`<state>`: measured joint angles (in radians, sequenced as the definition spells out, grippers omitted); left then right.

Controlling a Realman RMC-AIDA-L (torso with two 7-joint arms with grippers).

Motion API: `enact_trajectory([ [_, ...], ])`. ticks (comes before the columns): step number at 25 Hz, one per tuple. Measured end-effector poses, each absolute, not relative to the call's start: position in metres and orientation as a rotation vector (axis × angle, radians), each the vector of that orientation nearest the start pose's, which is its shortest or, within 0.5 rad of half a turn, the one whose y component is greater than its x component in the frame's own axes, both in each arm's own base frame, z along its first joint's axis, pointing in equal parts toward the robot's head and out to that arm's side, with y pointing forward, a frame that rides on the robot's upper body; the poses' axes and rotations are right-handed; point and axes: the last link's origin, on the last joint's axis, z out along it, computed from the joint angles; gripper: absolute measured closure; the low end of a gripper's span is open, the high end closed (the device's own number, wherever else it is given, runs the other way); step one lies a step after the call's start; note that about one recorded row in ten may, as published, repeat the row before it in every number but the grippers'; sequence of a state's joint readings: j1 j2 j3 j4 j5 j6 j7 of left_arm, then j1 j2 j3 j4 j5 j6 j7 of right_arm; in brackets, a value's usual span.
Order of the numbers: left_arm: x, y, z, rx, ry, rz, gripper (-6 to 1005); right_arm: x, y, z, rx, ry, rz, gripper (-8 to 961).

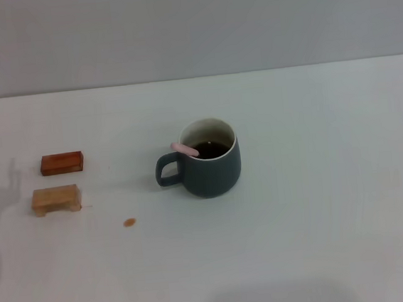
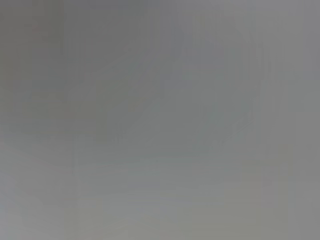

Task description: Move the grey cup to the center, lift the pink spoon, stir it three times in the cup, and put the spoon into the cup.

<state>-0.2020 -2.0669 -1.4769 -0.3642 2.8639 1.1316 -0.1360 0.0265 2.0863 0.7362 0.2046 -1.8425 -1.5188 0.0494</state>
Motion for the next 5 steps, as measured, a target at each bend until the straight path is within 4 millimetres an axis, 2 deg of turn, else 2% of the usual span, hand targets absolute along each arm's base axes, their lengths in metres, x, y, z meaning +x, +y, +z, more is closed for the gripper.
enact_trajectory([
  [5,-0.369,0.2911,0.0306,-1.421,-0.523,-0.621,452,0.4118,0.1684,0.0423,-1.033,0.571,0.533,954],
])
